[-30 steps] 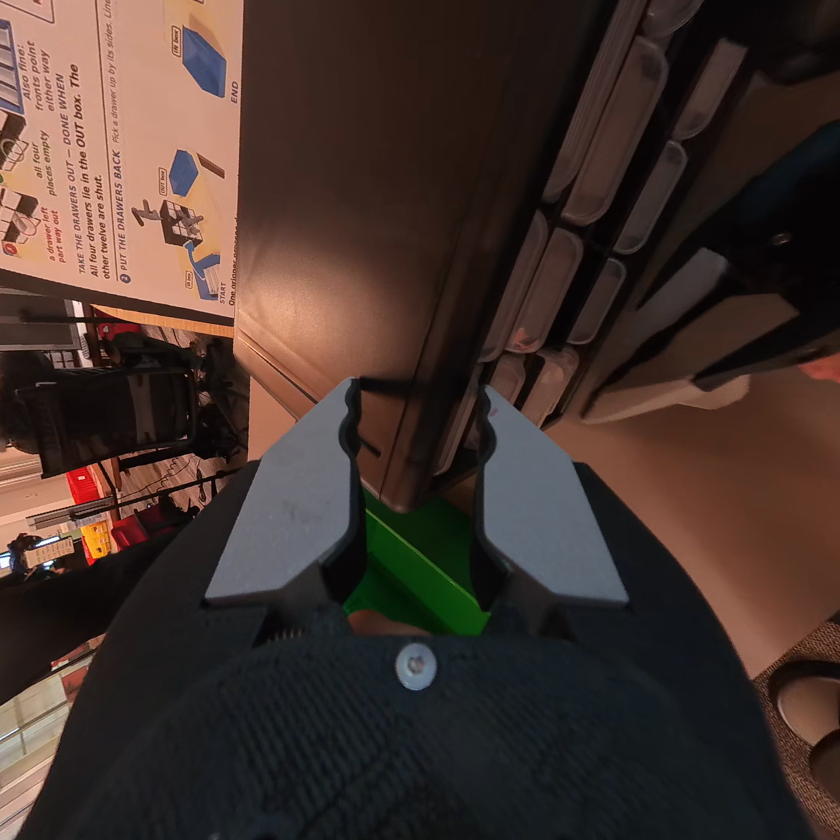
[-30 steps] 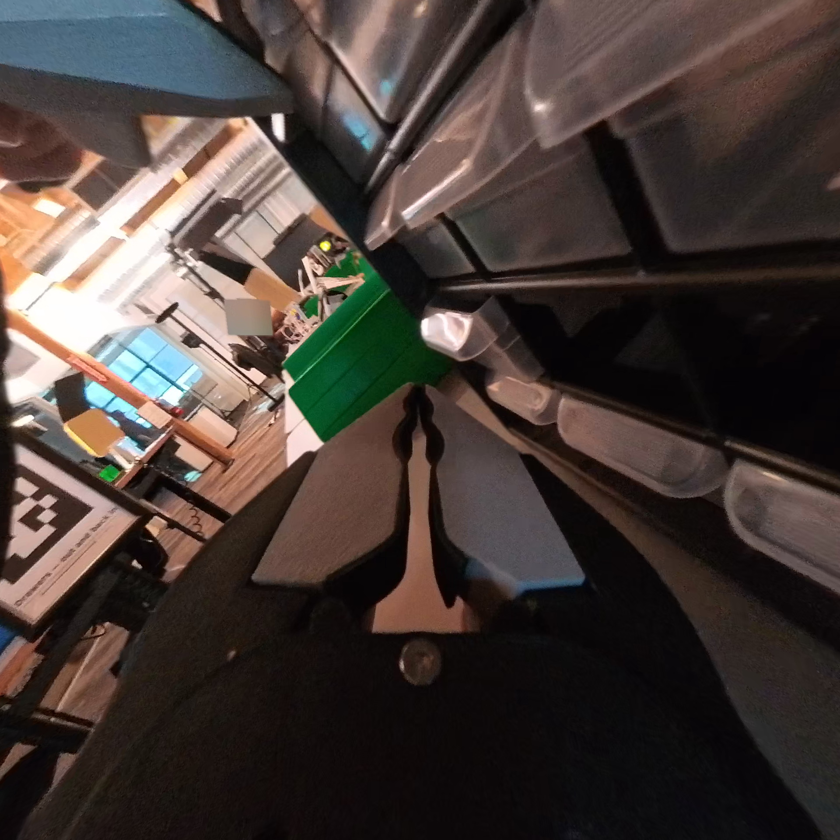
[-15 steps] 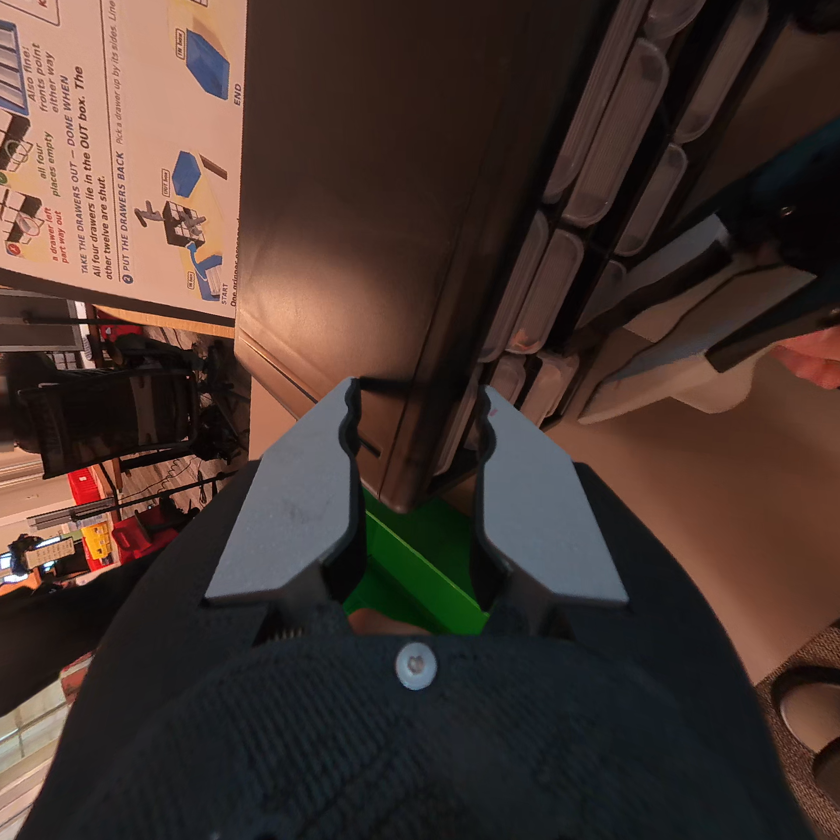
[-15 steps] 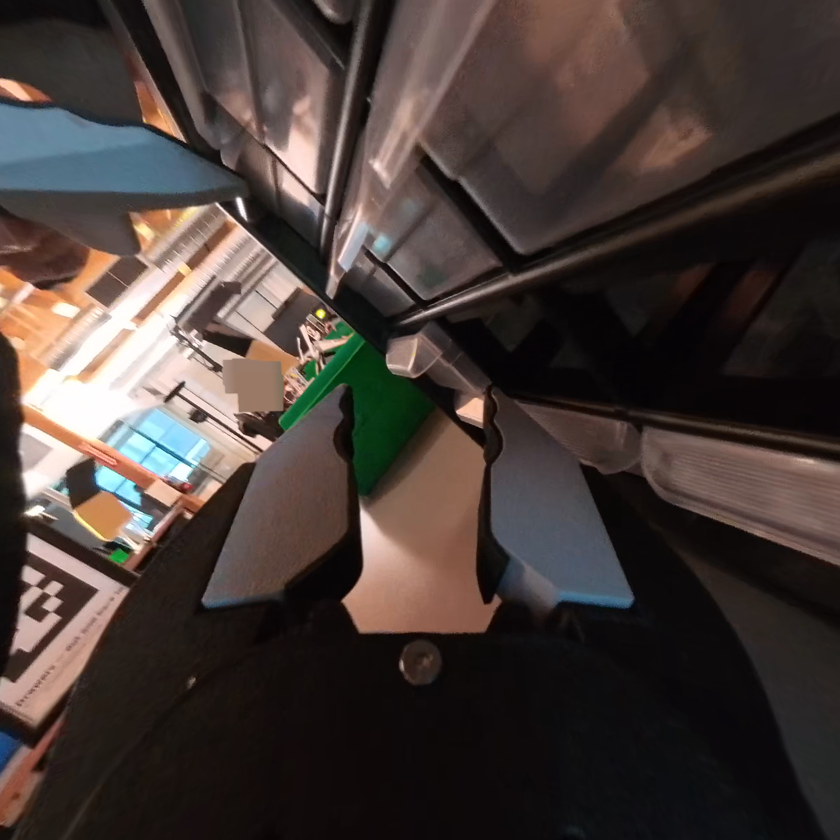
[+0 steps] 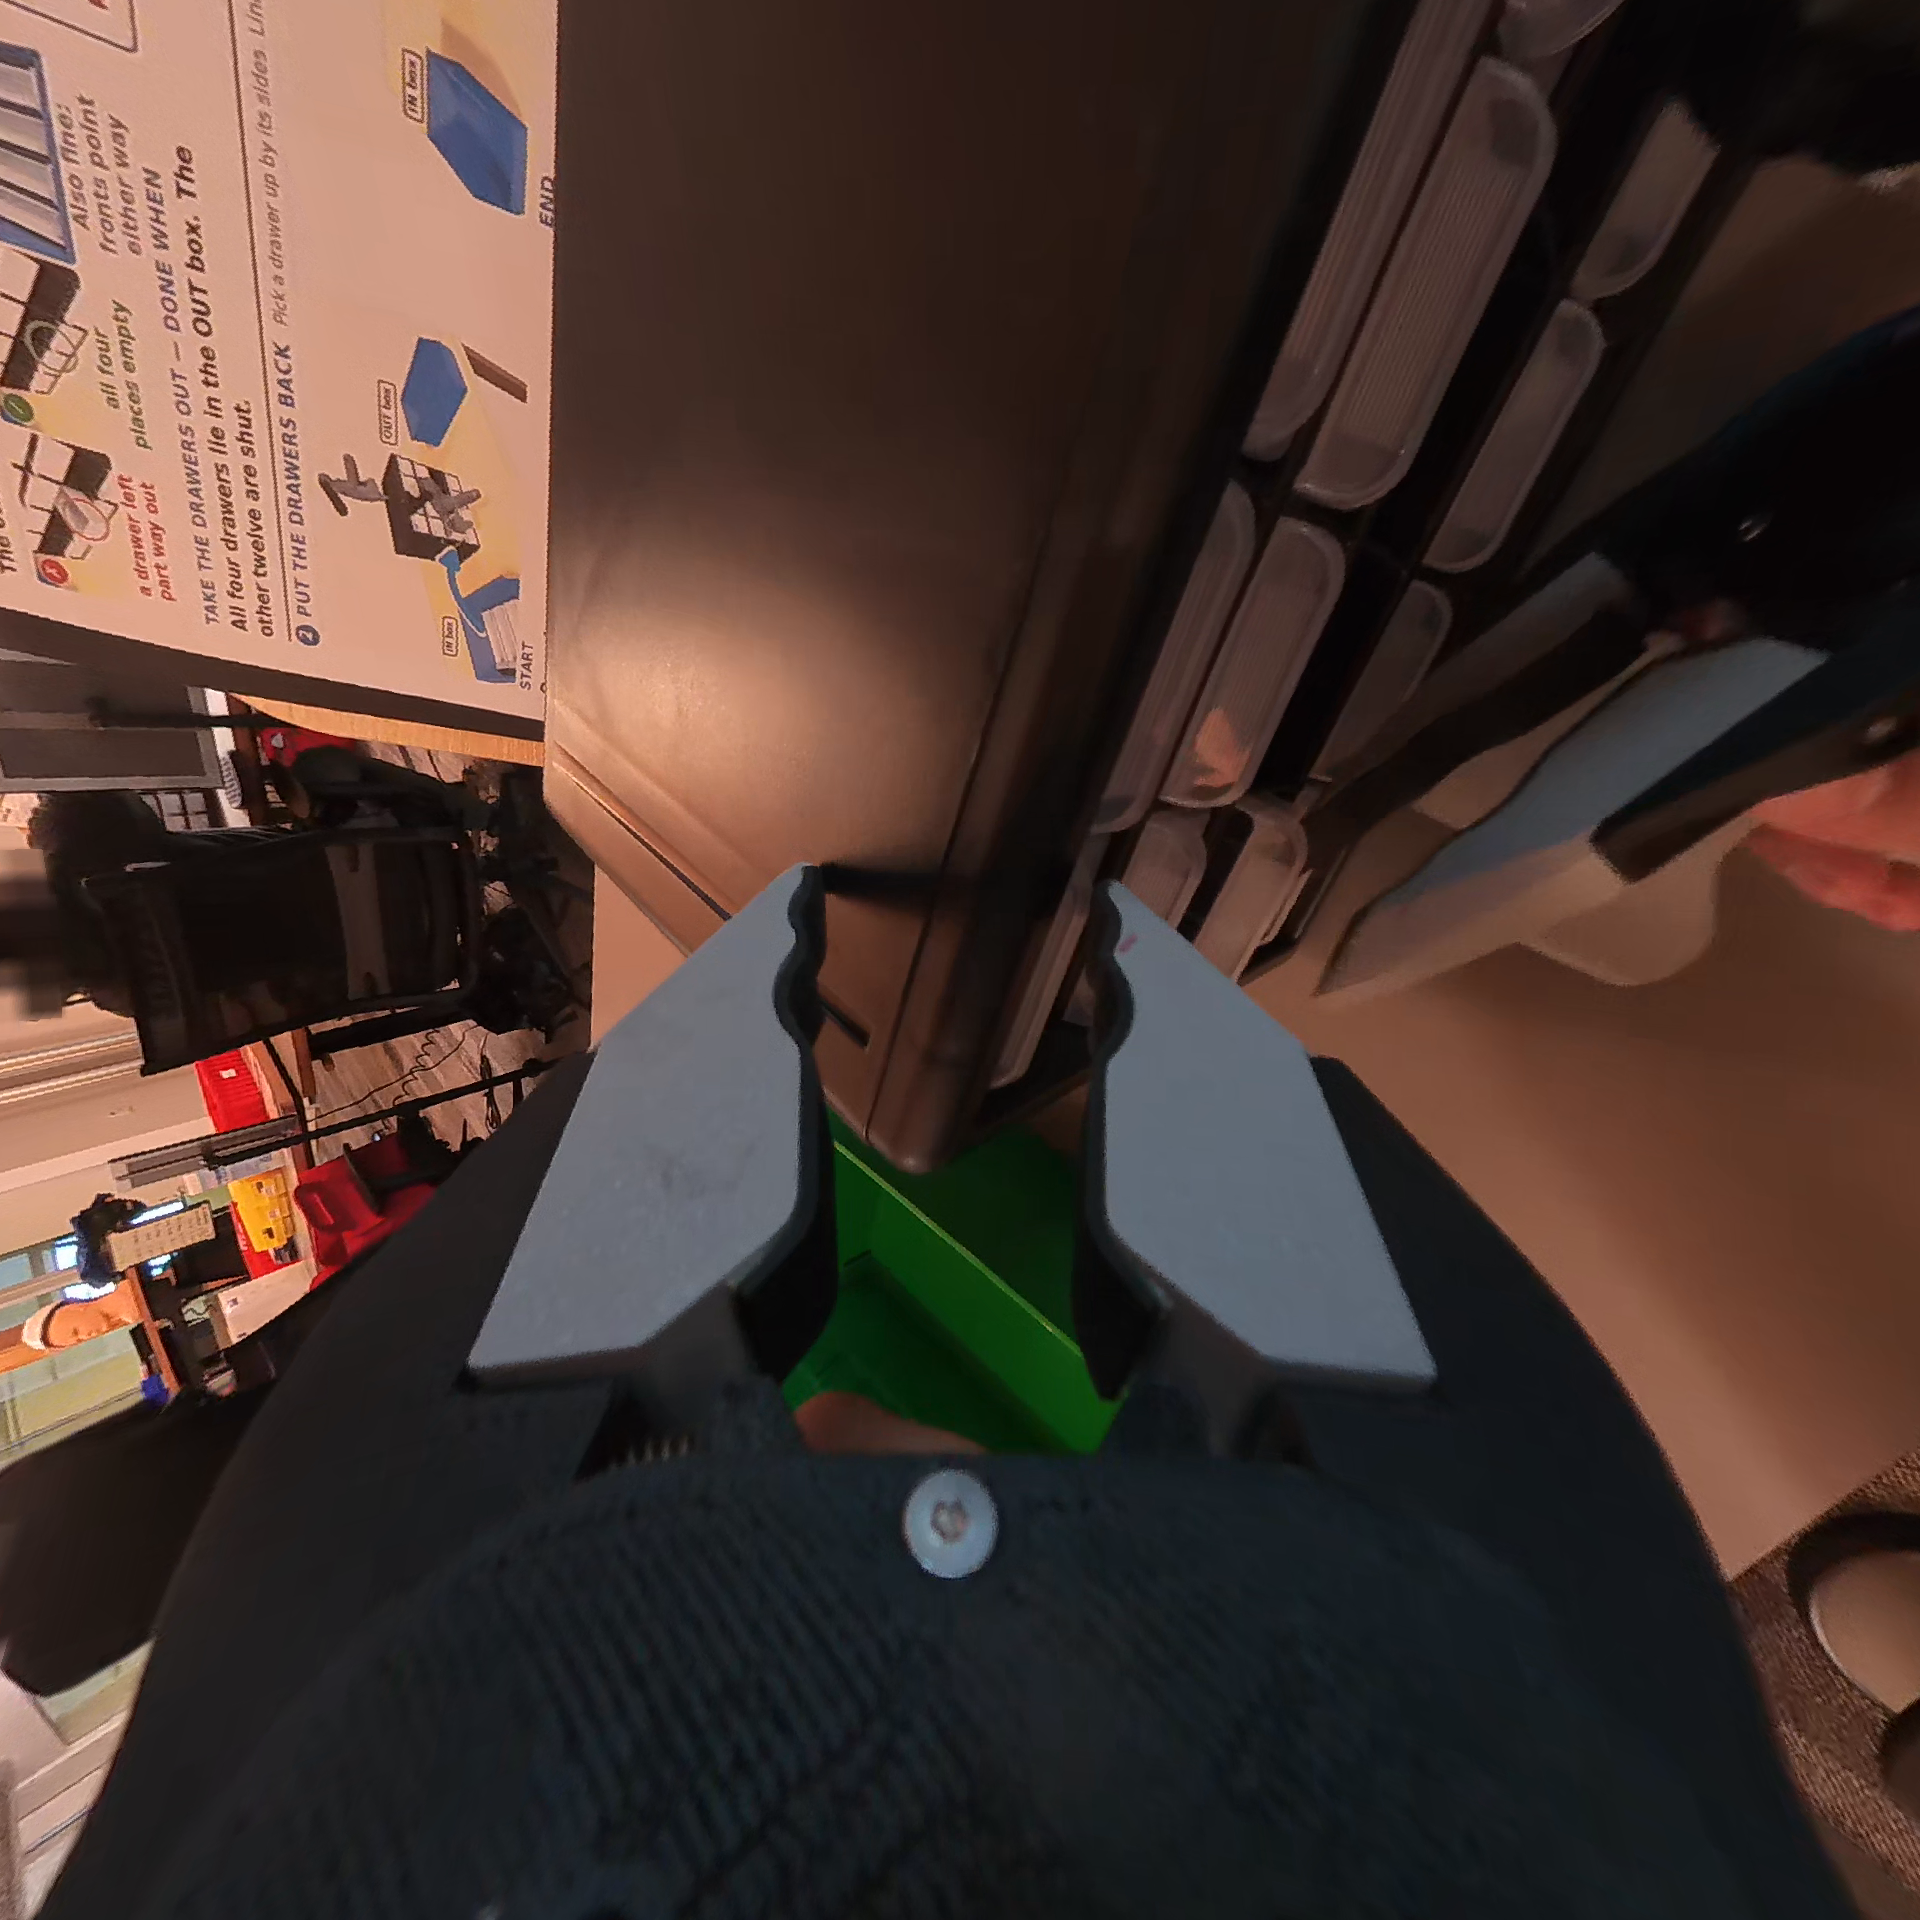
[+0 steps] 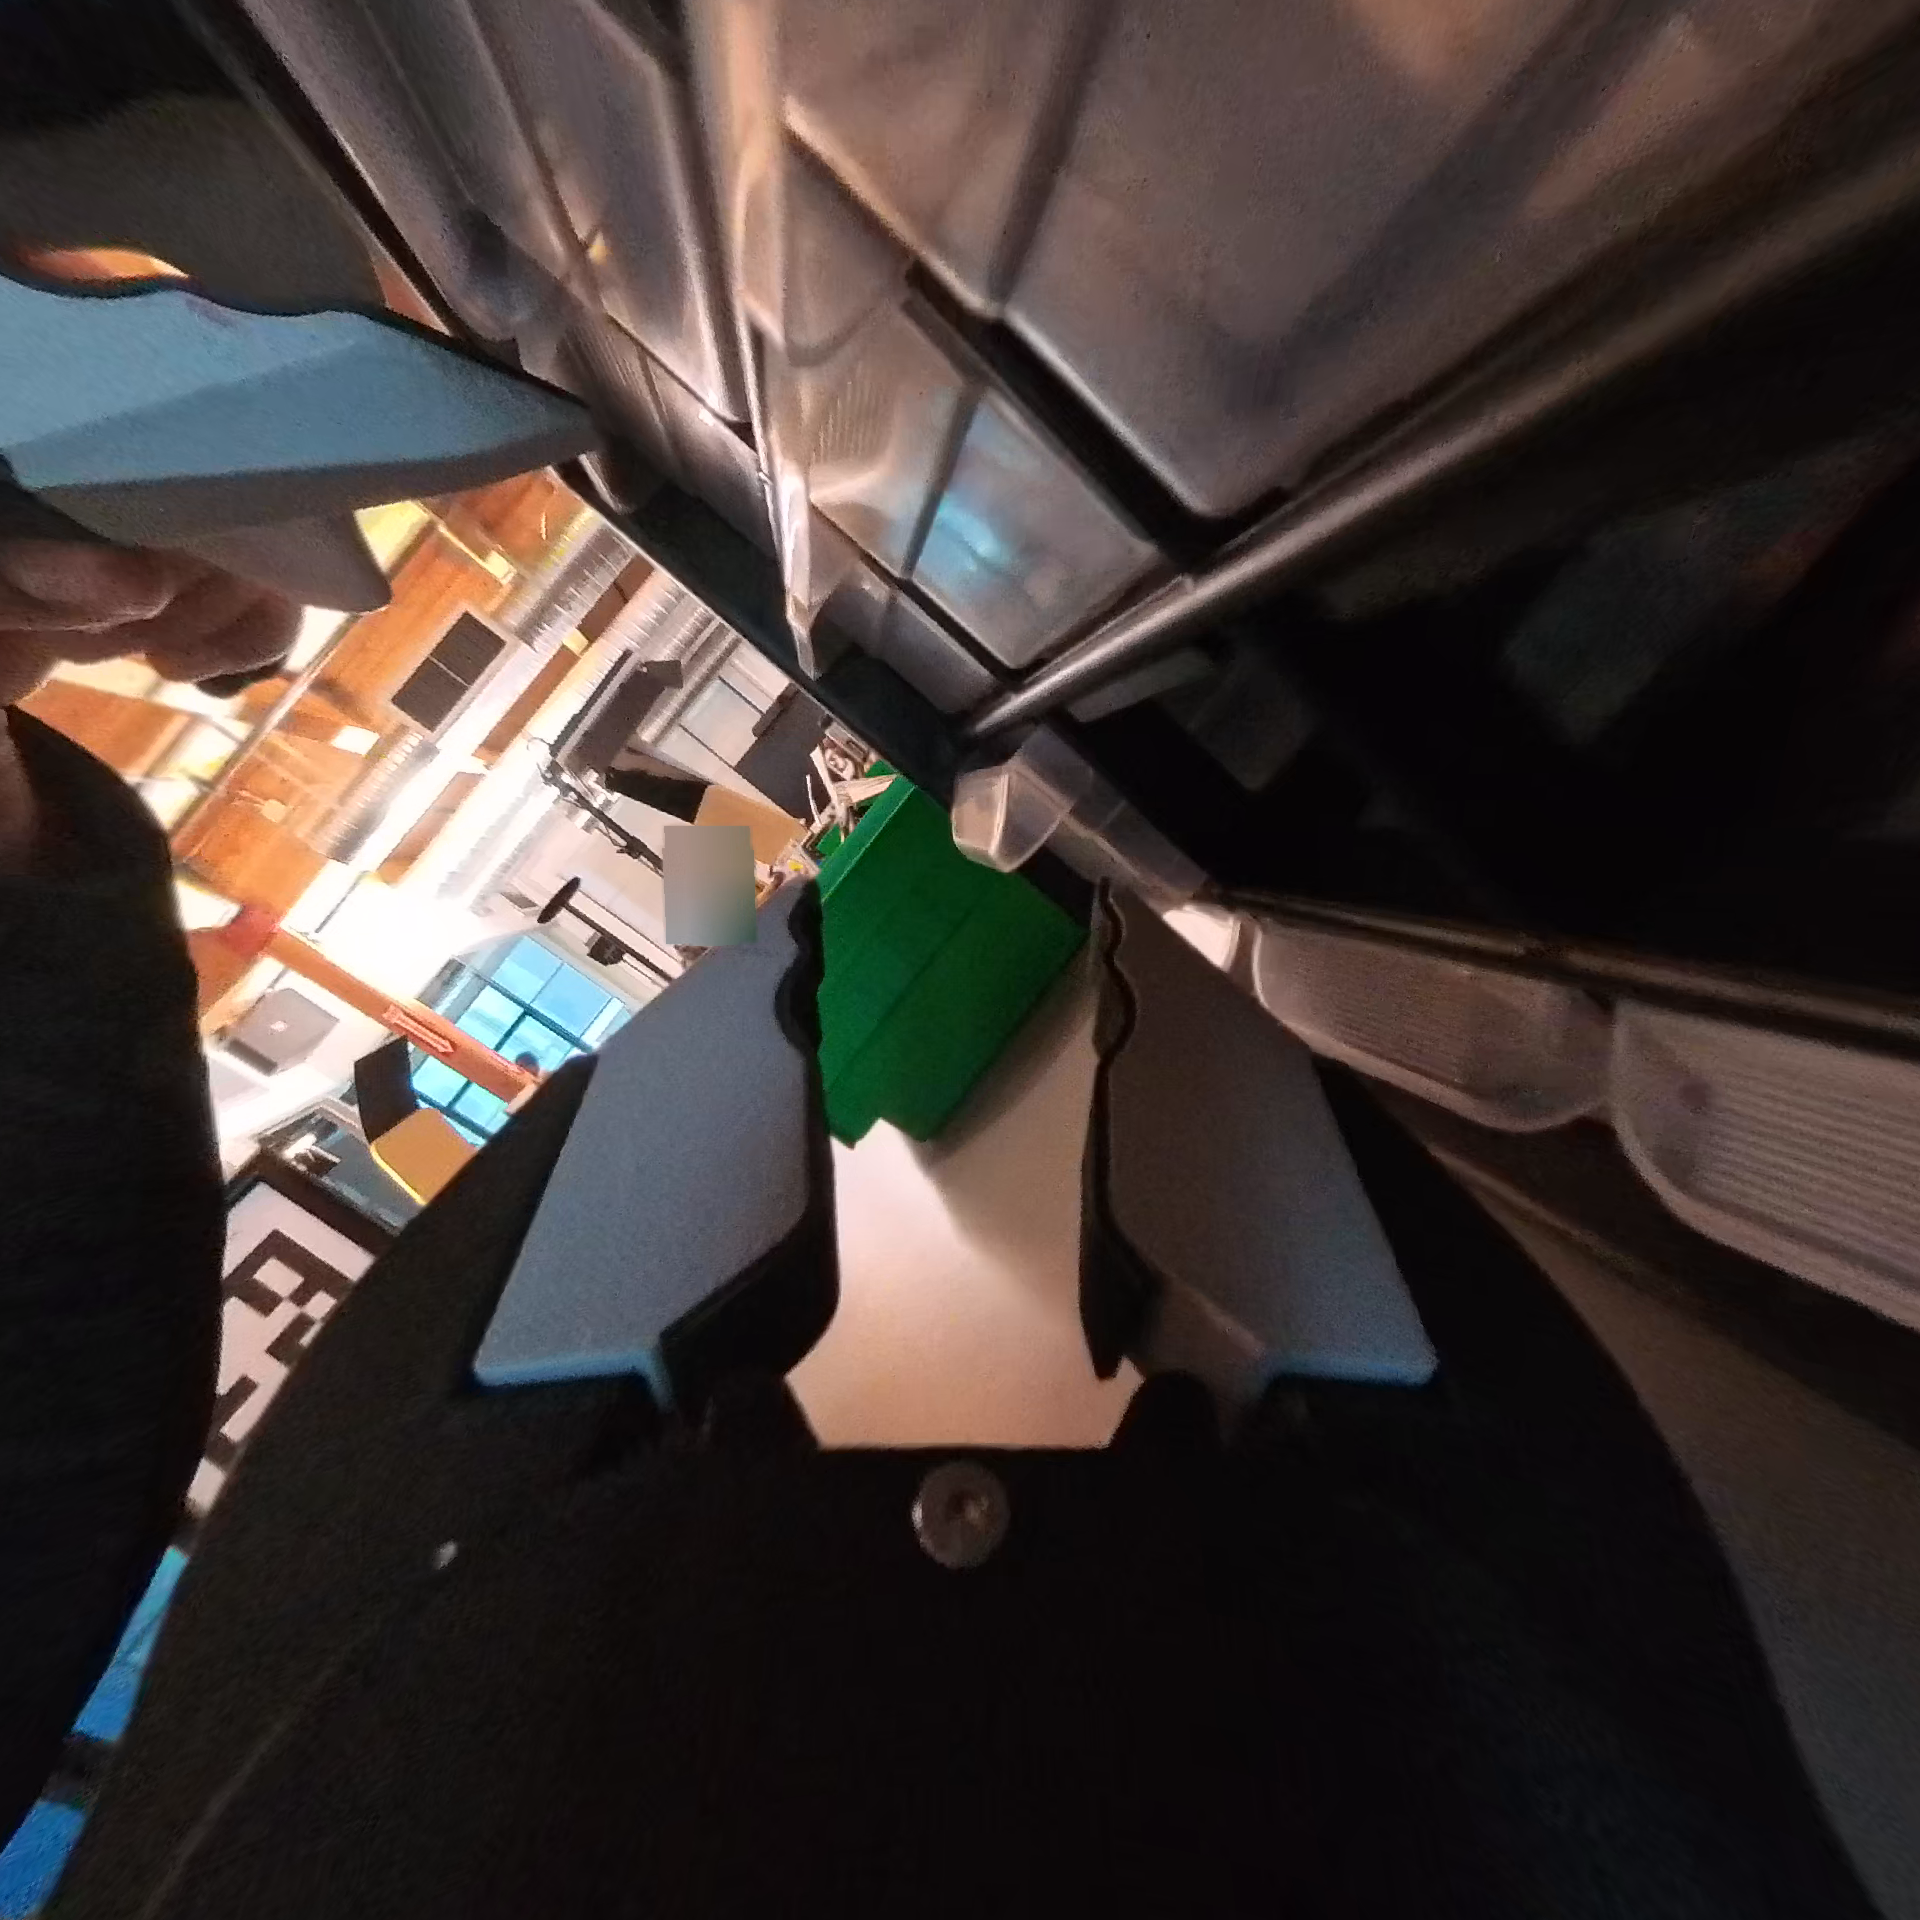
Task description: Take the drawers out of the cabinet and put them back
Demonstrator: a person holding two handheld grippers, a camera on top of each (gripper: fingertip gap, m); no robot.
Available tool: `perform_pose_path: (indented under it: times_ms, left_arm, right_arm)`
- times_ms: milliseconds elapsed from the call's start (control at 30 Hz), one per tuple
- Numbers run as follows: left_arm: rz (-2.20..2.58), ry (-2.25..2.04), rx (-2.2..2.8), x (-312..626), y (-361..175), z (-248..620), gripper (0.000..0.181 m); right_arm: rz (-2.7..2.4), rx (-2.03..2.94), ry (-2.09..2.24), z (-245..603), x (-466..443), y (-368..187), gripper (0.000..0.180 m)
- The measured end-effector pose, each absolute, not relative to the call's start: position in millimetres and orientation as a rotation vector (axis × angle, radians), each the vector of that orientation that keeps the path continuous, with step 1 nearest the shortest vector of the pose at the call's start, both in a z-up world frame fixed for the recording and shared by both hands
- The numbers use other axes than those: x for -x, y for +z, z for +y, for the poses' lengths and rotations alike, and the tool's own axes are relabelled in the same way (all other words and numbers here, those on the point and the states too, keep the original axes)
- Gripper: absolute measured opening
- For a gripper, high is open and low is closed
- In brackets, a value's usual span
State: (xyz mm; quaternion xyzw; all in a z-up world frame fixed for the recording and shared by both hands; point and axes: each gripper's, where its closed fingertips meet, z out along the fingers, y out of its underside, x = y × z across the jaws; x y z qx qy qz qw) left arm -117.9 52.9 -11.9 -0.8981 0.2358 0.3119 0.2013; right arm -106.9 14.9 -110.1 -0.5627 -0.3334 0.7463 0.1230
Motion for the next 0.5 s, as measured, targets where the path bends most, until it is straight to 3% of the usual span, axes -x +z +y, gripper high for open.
perform_pose_path:
  times_ms: [200, 300, 367, 500]
  left_arm:
    - [0.651, 0.869, 2.518, 118, -12, 53, 0.049]
    - [0.661, 0.885, 2.528, 118, -12, 53, 0.049]
    - [0.664, 0.893, 2.531, 118, -12, 53, 0.05]
    - [0.656, 0.894, 2.521, 118, -12, 53, 0.049]
  right_arm:
    - [-0.845, 1.564, 2.294, 18, 116, -95, 0.039]
    - [-0.849, 1.6, 2.249, 20, 118, -100, 0.026]
    - [-0.866, 1.65, 2.191, 23, 120, -107, 0.008]
    - [-0.906, 1.66, 2.18, 18, 116, -108, 0.003]
